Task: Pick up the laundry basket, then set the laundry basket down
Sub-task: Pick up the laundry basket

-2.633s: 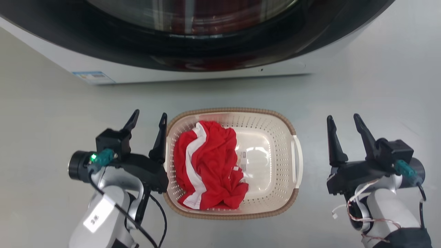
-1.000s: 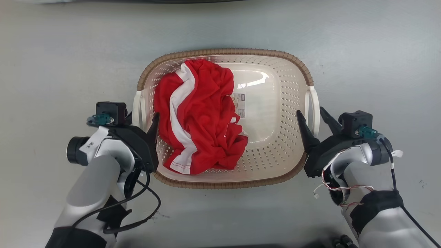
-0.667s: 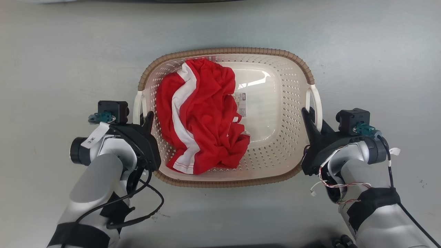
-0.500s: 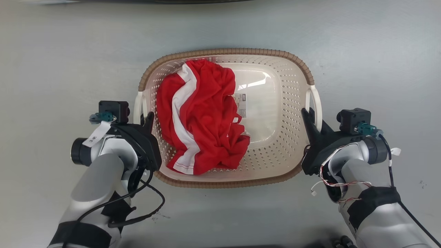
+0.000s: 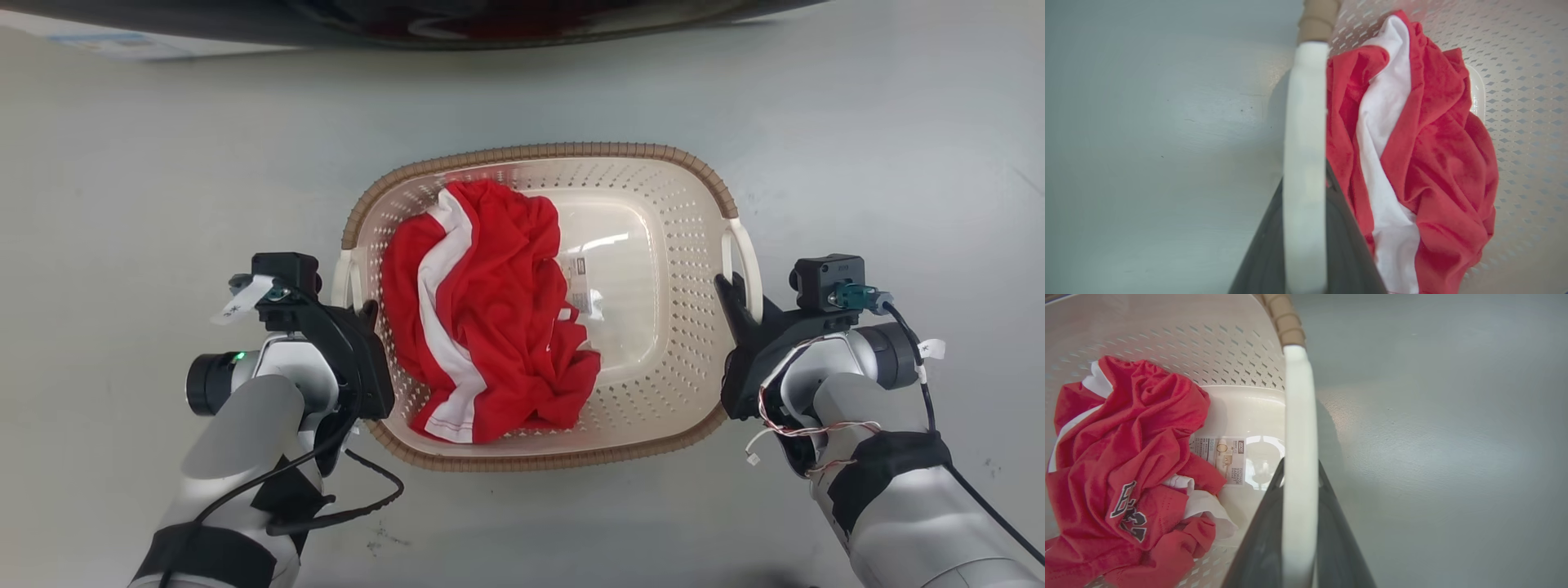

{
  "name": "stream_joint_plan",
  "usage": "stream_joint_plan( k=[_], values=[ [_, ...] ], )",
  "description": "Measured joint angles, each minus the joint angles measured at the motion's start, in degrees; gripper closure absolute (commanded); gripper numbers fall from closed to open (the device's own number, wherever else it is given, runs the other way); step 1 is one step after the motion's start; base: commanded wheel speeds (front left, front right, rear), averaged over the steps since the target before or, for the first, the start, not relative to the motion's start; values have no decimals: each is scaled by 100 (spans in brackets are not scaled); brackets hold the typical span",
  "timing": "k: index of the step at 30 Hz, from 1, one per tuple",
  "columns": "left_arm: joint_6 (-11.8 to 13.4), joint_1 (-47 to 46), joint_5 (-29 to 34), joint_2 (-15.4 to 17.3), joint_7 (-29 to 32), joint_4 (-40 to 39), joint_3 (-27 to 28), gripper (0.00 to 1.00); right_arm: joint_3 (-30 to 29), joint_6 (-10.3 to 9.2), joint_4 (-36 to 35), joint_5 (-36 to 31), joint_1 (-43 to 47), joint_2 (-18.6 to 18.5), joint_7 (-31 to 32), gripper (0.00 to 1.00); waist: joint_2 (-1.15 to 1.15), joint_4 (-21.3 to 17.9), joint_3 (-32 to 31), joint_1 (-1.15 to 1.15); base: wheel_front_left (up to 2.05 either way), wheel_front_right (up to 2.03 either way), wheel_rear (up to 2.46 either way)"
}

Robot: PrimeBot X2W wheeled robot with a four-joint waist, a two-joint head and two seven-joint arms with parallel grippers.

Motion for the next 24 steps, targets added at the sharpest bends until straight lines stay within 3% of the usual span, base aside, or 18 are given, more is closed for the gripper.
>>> stream_joint_plan(
  k=[24],
  values=[
    [-7, 118, -616, -124, 1159, 493, -196, 100, 375, 69, 826, 438, -67, 33, 984, 100, 0, 94, -1444, -1, 0, 0, 0]
  ],
)
